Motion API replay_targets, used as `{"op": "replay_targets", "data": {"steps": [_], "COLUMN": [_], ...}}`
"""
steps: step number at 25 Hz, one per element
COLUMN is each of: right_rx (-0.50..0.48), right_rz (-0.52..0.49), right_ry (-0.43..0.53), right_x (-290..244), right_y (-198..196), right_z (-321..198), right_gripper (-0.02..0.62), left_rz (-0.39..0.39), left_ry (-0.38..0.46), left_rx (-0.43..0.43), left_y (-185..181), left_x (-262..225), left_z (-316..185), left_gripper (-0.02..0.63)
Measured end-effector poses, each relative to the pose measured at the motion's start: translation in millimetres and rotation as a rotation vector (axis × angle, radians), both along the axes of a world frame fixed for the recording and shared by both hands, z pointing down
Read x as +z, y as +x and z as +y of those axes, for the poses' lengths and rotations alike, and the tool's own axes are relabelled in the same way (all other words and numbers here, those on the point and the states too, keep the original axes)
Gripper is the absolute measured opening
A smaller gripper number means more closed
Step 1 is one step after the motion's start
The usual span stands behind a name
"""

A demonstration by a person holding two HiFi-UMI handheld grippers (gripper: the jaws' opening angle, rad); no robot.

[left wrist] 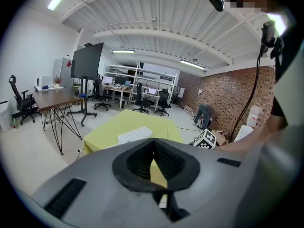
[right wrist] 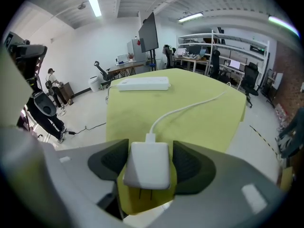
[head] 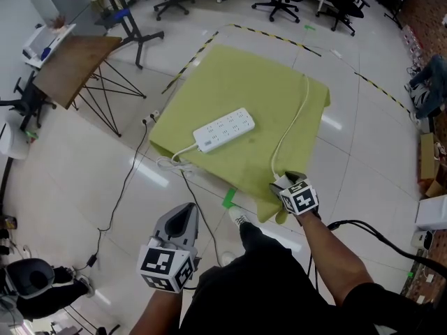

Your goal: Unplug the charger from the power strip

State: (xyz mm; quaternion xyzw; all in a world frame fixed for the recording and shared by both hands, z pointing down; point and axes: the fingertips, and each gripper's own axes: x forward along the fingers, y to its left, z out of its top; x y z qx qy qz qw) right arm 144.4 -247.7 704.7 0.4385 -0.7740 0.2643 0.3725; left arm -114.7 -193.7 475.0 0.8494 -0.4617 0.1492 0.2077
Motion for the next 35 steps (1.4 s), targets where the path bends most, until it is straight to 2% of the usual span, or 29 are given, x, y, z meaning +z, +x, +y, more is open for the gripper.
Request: {"op": "replay_targets", "data": {"steps": [8,12,14,17,22,28,35], "right_rx": [-0.005,-0.004,0.002,0.021,0.028,0.067,-0.05], "right_rz": [-0.009,-0.026,-0.056,-0.102,-0.219,-0.464,-0.444], "right_ry": [0.051,0.145,0.215,0.324,0.413,0.398,0.376], "right_x": [-18.4,-52.5,-80.7,-128.5,-193.0,-250.4,-268.5], "right_y": [-4.8,-13.2,-19.9,-31.0,-57.1,-72.5,-88.9], "right_z": [1.0,-2.7,1.9,17.6,58.8,128.2,195.2], "right_gripper": [0.297,0.283,0.228,0.001,0.002,0.002,0.002], "left_rz": [0.011,0.014,0.017,0.027,0.05,0.08,0.101], "left_ry": [0.019,0.04,0.052,0.072,0.097,0.087,0.115], "left_rx": [0.011,0.01,0.013,0.022,0.035,0.067,0.06], "left_y": [2.6,1.1,1.5,-0.1,-5.8,6.6,18.0], "left_x": [-3.9,-10.0,-13.8,-21.5,-32.8,-35.9,-41.6], "left_z": [3.7,4.4,10.3,24.0,52.9,85.0,101.2], "left_gripper": [0.006,0.006,0.006,0.006,0.006,0.006,0.006]}}
